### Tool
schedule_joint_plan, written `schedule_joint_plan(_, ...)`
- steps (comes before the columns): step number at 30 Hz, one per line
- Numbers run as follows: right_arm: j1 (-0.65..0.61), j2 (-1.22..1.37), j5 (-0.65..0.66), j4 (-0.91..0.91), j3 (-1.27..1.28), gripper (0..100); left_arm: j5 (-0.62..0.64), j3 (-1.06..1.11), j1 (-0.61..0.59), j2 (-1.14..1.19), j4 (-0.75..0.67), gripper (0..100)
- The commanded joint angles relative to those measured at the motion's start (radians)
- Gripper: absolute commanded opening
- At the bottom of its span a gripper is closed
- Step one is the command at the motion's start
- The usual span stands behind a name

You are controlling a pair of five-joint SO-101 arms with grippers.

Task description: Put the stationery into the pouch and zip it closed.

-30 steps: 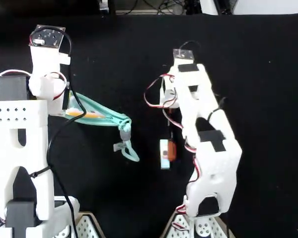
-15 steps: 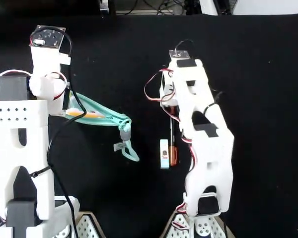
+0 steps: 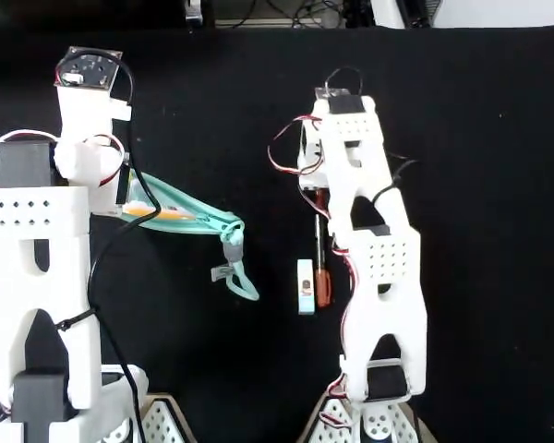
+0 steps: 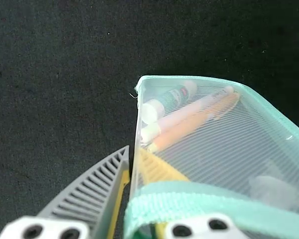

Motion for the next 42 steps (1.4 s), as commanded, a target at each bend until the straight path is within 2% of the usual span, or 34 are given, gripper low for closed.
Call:
schedule_joint_plan(1,-0.003,-0.047,0.009,0.069,-0.082,1.2,0.005,0.048,0.013,0.041,-0.011,3)
schedule_joint_plan(6,-0.003,-0.24,0.034,0.112,-0.087,1.2,0.005,0.05,0.008,0.041,-0.011,3)
schedule_joint_plan(12,-0.023,-0.67,0.086,0.109,0.099,1.2,0.005,0.07,0.015,0.041,-0.029,3)
schedule_joint_plan(17,-0.123,-1.109,0.126,0.069,0.173,1.2,0.005,0.071,0.015,0.041,-0.031,3)
schedule_joint_plan(23,-0.307,-1.518,0.167,-0.104,0.303,1.2,0.005,0.071,0.015,0.041,-0.029,3)
schedule_joint_plan(30,-0.617,-1.865,0.222,-0.428,0.665,1.2,0.005,0.071,0.015,0.041,-0.026,3)
schedule_joint_plan(36,-0.74,-2.097,0.374,-0.928,1.109,1.5,0.006,0.087,0.016,0.041,-0.032,3)
schedule_joint_plan(39,-0.793,-2.183,0.397,-1.197,1.345,1.4,0.006,0.087,0.016,0.041,-0.032,3)
schedule_joint_plan(42,-0.832,-2.209,0.397,-1.363,1.494,1.3,0.006,0.087,0.016,0.04,-0.032,3)
